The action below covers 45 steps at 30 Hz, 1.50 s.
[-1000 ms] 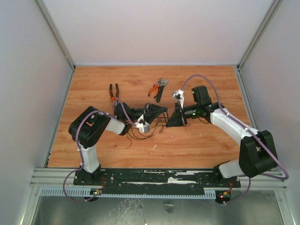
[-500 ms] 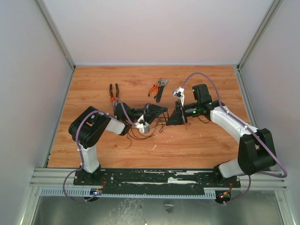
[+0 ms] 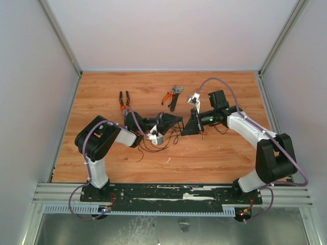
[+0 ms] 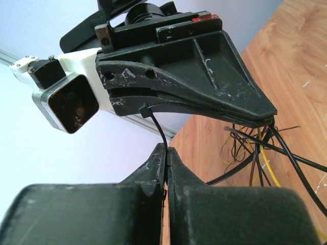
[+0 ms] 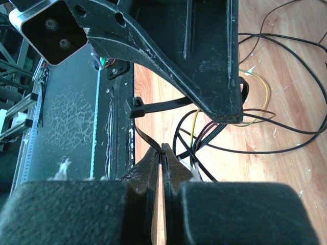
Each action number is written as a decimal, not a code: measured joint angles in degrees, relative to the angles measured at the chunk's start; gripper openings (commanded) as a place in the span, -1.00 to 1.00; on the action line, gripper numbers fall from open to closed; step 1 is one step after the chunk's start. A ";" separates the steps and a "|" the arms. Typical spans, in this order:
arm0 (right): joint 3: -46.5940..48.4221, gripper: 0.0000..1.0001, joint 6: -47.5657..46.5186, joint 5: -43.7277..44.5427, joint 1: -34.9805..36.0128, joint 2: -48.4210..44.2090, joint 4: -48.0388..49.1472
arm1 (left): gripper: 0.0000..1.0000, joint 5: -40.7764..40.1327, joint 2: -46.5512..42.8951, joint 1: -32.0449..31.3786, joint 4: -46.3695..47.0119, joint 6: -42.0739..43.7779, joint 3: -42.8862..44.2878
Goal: Zip-tie the wires
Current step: Tie the cable at the center of the board.
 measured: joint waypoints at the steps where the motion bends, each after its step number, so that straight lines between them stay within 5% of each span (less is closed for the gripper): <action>1: 0.00 -1.00 0.00 0.00 0.00 0.22 -0.11 | -1.00 0.00 0.00 0.00 0.00 0.02 0.00; 29: 0.48 -1.00 2.84 0.09 0.02 0.17 0.04 | -1.00 -0.87 0.00 -0.09 0.02 5.60 -0.55; 45: -5.18 -1.00 7.13 2.34 0.04 -5.49 9.46 | -1.00 1.92 0.00 -0.04 -0.39 6.73 2.60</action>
